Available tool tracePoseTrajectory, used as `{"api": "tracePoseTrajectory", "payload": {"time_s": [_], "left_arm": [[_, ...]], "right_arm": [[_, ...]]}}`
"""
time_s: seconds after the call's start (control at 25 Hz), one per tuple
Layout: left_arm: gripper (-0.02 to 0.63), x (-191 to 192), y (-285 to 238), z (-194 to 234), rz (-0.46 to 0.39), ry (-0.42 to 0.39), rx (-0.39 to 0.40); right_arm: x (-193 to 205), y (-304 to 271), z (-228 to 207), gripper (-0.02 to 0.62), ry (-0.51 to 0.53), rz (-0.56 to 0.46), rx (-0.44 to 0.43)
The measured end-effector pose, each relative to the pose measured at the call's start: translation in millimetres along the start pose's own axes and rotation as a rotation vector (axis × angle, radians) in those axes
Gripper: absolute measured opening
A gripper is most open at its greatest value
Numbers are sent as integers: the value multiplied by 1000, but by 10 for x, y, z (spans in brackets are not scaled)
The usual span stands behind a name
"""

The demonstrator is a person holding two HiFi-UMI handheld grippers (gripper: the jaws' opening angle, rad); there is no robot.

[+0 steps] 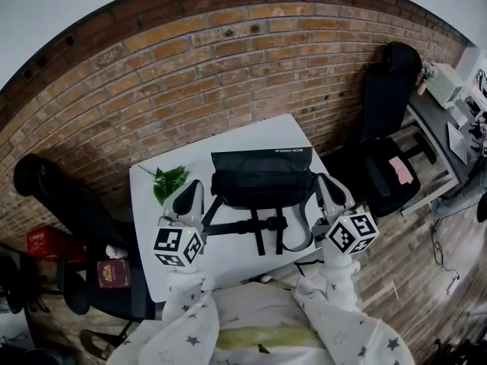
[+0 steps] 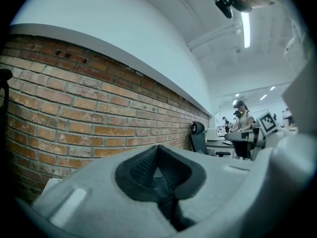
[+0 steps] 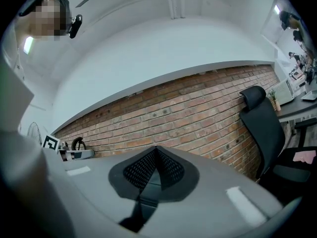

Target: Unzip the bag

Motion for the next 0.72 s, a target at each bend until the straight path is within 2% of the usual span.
{"api": "tracePoseTrajectory", "payload": {"time_s": [0.72], "left_arm": [[-3,8,-32,-29,9,-15,-17]], "right_arm": [[-23,79,-85,9,0,-8,25]]}}
Point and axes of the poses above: the fingertips, and each gripper's own axes: y backward along the fingers, z to its left, x out of its underside, the point moved 8 cm from there along y, backward along the fingers, and after that the axes turned 11 degrees about -x, right-handed, at the moved point
